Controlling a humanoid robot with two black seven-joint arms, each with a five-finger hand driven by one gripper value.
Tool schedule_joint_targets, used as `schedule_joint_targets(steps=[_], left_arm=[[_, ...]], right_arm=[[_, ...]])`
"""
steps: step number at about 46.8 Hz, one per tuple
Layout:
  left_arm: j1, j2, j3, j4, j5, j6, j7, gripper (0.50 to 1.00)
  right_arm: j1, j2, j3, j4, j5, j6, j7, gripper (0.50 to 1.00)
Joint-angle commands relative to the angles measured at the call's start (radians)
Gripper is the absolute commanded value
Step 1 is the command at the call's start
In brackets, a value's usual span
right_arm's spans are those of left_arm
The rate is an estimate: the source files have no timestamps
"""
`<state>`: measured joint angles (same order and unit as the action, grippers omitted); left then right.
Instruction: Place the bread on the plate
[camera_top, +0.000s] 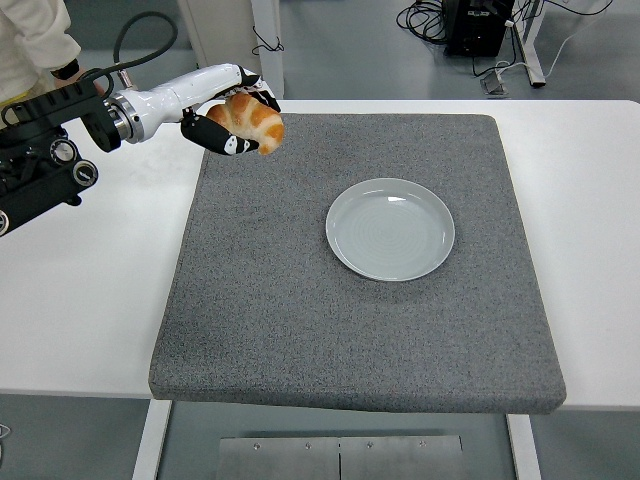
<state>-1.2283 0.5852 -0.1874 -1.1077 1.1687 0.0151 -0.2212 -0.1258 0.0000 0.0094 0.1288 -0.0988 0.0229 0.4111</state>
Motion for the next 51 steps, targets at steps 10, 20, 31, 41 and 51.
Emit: schedule_joint_targets(steps=[10, 20, 31, 41, 51], left_arm=[[-0.086, 0.022, 0.0, -0.001, 0.0, -0.04, -0.001, 0.5], [-0.165, 0.03, 0.0, -0.001, 0.002, -0.081, -0.001, 0.5], [-0.215, 0.016, 0.023, -0.027, 0.014, -0.089, -0.012, 0.5], [-0.275, -0.065, 0.075, -0.04, 0.026, -0.086, -0.023, 0.5], [-0.277, -0.163, 0.077, -0.035, 0.098, -0.078, -0.017, 0.5]], right_arm=[[0.0, 0.0, 0.0, 0.0, -0.001, 0.0, 0.0, 1.0], [0.0, 0.0, 0.0, 0.0, 0.001, 0.0, 0.0, 1.0], [0.0, 0.0, 0.0, 0.0, 0.001, 0.002, 0.0, 1.0], [0.0, 0.0, 0.0, 0.0, 0.001, 0.002, 0.0, 1.0], [0.0, 0.0, 0.0, 0.0, 0.001, 0.0, 0.0, 1.0]])
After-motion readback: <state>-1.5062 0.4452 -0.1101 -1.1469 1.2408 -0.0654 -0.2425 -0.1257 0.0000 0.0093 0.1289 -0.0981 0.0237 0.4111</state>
